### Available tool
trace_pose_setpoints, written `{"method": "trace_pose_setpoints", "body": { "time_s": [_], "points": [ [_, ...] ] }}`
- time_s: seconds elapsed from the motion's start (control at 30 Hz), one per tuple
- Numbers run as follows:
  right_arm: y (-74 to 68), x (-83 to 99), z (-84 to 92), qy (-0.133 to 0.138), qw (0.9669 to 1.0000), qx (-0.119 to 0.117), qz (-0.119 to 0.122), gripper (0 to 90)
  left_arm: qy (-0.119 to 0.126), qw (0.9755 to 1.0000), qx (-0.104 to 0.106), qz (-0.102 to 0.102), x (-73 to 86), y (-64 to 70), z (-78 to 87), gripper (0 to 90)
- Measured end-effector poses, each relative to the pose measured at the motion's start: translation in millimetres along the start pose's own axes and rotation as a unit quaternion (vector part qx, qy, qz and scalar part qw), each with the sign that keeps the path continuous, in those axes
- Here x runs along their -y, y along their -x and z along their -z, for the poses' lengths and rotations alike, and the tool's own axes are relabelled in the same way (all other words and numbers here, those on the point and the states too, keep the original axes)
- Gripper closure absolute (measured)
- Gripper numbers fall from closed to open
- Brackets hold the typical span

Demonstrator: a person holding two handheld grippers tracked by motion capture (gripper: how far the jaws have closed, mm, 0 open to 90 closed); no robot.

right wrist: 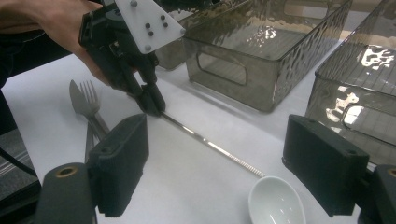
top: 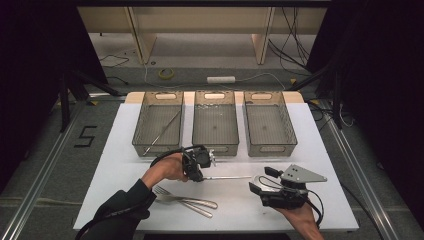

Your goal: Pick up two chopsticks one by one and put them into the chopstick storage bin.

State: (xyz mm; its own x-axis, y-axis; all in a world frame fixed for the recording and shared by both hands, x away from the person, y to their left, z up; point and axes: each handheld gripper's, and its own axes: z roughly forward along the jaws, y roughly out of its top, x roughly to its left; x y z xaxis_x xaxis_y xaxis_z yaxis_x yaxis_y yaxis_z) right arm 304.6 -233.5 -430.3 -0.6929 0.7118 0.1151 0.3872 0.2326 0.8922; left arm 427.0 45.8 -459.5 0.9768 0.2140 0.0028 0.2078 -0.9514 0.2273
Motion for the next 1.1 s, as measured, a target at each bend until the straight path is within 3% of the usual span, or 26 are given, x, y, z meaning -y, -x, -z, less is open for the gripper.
{"method": "trace_pose_setpoints", "body": {
  "time_s": [0.37, 0.6, 0.87, 0.93, 1.1],
  "points": [
    [-0.1, -0.4, 0.3, 0.0, 1.0, -0.001, 0.0, 23.3, -0.004, 0.9999, -0.001, -0.01, -0.5, 1.1, 0.7, 84.7],
    [0.2, -0.5, 0.8, 0.001, 1.0, -0.002, -0.002, 23.3, 0.002, 1.0, -0.005, 0.002, 1.6, 0.1, 3.5, 84.8],
    [0.1, -0.6, 0.6, 0.001, 1.0, -0.002, -0.002, 23.3, 0.035, 0.9993, -0.011, 0.008, 2.0, 1.2, 23.0, 84.9],
    [0.1, -0.6, 0.7, 0.0, 1.0, -0.002, -0.002, 23.3, 0.045, 0.9988, -0.013, 0.017, 2.7, 0.2, 28.3, 84.9],
    [0.2, -0.6, 0.8, 0.001, 1.0, -0.002, -0.002, 23.3, 0.085, 0.996, -0.006, 0.027, 5.6, -0.8, 47.7, 84.8]
  ]
}}
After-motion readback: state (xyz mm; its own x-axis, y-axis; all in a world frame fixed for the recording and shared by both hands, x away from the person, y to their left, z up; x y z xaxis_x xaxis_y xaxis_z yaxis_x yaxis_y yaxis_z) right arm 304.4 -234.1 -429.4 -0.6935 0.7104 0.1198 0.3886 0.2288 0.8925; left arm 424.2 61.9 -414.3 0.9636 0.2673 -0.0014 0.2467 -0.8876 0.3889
